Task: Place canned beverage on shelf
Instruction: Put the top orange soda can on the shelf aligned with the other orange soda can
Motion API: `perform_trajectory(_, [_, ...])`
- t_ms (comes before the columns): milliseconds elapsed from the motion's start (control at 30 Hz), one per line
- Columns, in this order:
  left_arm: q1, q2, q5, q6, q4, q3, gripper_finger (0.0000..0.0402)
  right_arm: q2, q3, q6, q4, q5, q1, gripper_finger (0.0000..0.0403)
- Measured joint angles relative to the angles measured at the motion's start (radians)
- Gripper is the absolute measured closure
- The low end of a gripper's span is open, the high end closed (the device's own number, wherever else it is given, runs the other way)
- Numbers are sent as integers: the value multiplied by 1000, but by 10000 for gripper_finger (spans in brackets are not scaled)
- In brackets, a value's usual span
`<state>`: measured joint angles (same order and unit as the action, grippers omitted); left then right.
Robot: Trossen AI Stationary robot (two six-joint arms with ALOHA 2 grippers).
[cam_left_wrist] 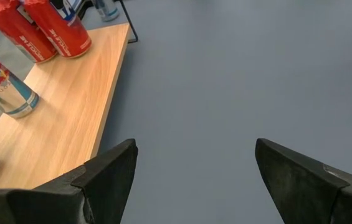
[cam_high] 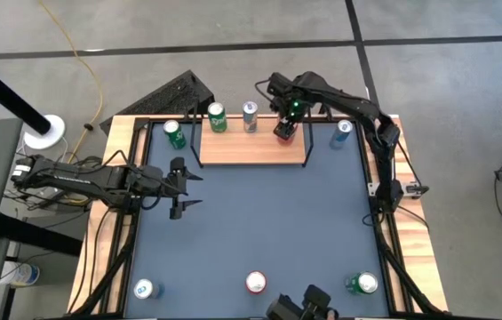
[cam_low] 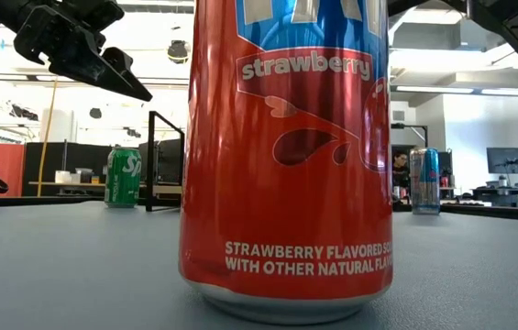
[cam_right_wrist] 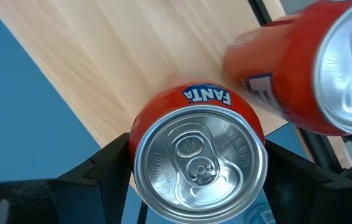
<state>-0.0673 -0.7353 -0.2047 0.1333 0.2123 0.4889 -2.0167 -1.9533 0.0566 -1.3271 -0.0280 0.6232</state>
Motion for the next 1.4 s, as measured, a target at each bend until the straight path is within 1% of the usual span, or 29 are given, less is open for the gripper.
perform_trajectory(300, [0, 0, 0, 0, 0, 0, 86, 0, 0, -30, 5, 3, -1, 112])
perform_trajectory(733, [0, 0, 0, 1, 2, 0, 86, 0, 0, -5, 15, 3, -23, 111])
perform_trajectory(833, [0, 0, 0, 0, 3, 0, 86, 0, 0, -3, 32, 3, -22, 102])
perform_trajectory(1100, [0, 0, 0, 0, 8, 0, 86, 0, -2, -3, 27, 2, -21, 61])
perform_trajectory(1267, [0, 0, 0, -1, 7, 0, 86, 0, -2, 2, 22, 2, -21, 58])
perform_trajectory(1400, [0, 0, 0, -3, 7, 0, 86, 0, -14, 21, -24, -4, -22, 61])
